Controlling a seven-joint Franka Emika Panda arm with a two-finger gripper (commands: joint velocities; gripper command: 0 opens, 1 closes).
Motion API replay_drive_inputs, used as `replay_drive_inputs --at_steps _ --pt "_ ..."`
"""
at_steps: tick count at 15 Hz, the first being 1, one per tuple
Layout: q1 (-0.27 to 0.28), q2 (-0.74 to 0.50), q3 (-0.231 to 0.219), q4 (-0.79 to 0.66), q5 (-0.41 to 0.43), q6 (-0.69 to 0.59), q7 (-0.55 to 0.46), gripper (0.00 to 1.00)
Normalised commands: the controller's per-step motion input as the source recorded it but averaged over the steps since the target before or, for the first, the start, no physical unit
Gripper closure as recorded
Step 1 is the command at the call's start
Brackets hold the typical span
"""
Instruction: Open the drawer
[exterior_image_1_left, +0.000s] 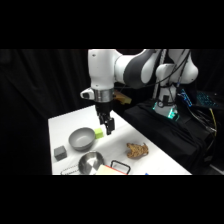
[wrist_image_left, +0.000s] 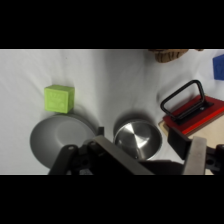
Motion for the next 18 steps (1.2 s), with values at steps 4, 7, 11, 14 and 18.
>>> replay_drive_inputs --at_steps 4,7,11,14,18 --pt "0.120 0.17 0.012 0.05 -0.104 0.26 0.31 0.00" --pt "0.117 0.17 -0.029 0.07 -0.114 0.23 0.28 0.00" --pt "0.108 0.16 -0.052 0.09 -0.066 0.19 0.23 0.00" --pt "0.134 0.17 -0.075 0.11 -0.056 0.16 0.23 0.00" --pt "0.110 0.17 -0.055 0.12 0.020 0.13 0.15 0.00"
